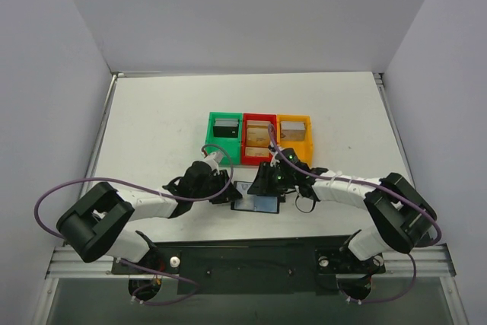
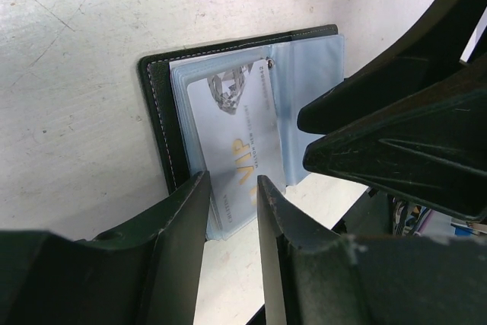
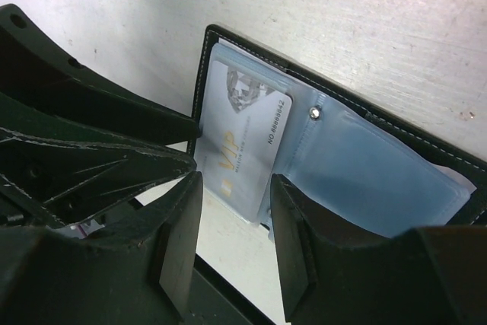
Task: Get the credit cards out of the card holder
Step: Remove the credit card from the card holder.
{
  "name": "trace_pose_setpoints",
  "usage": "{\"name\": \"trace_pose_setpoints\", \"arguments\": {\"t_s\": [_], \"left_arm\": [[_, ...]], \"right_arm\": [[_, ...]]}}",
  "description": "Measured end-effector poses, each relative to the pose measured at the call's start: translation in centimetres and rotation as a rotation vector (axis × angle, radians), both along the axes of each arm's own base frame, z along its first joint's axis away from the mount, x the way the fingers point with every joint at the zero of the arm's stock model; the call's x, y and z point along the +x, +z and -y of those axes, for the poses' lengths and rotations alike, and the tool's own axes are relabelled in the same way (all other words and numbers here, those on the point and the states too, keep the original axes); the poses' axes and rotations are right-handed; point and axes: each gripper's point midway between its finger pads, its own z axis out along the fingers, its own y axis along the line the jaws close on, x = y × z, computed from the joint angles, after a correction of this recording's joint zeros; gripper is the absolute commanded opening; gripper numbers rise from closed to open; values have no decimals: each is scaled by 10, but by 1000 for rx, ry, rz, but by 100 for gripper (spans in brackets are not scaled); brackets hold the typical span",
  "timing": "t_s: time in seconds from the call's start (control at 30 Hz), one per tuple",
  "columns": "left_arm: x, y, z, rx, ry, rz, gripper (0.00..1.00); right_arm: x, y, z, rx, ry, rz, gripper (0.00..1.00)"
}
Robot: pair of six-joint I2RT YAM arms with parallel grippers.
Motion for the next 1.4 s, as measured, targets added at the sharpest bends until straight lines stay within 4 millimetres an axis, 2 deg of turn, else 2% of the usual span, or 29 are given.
{"name": "trace_pose_setpoints", "arguments": {"t_s": [0.13, 0.27, 0.53, 0.73, 1.03, 1.4], "left_arm": [[1, 0, 1, -3, 0, 4, 48], [2, 1, 1, -4, 5, 10, 48], [3, -1, 1, -3, 6, 9, 38], [3, -5, 4, -9, -3, 2, 26], [2, -8, 4, -9, -7, -3, 19], [3, -11, 5, -6, -7, -7, 10]], "right_arm": [[-2, -4, 4, -5, -7, -10, 38], [-2, -6, 5, -7, -9, -13, 38], [-2, -11, 5, -11, -9, -24, 37], [-3, -14, 5, -13, -5, -37, 36], [-4, -16, 4, -14, -2, -43, 33], [-6, -21, 9, -20, -12, -52, 17]]}}
